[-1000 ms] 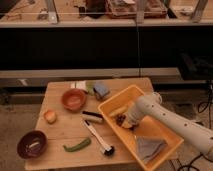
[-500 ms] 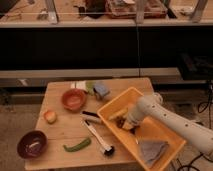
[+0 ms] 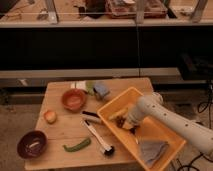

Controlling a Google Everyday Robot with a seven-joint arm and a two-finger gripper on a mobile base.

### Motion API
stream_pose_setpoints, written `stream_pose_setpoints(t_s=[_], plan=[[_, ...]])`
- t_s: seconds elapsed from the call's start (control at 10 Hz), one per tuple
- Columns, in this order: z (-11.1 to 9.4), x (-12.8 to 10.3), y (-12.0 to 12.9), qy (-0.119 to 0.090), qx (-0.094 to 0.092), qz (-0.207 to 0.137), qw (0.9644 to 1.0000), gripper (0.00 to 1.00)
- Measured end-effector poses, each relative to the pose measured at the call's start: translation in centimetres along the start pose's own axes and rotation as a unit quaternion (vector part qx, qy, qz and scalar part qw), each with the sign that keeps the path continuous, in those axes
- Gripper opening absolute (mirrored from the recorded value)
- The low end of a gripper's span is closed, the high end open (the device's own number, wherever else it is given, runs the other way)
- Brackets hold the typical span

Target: Place grapes in purple bowl

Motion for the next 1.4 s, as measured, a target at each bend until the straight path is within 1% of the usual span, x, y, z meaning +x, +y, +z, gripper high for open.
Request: stream_pose_setpoints(t_s=[0.1,0.2,0.3,0.5,0.8,1.0,1.1,1.2,1.3,1.4], plan=[[-0.8,-0.1,0.5,0.014,-0.008,0.014,0.9998,0.18],[-2.5,0.0,1.2,0.034,-0.019,0.031,0.9988,0.18],[-4.1,0.3,1.7,0.049,-0.028,0.042,0.9975,0.18],[-4.2,0.6,1.7,0.050,-0.027,0.041,0.9975,0.18],[-7.0,1.4,1.6,0.050,-0.028,0.042,0.9975,0.18],[-7.6,1.9,1.6,0.052,-0.028,0.042,0.9973,0.18],[-7.5,1.8,1.7,0.059,-0.028,0.047,0.9967,0.18],[-7.9,2.1,2.0,0.073,-0.029,0.048,0.9958,0.18],[-8.6,2.5,2.3,0.085,-0.031,0.049,0.9947,0.18],[-9.8,3.6,2.4,0.096,-0.034,0.045,0.9938,0.18]])
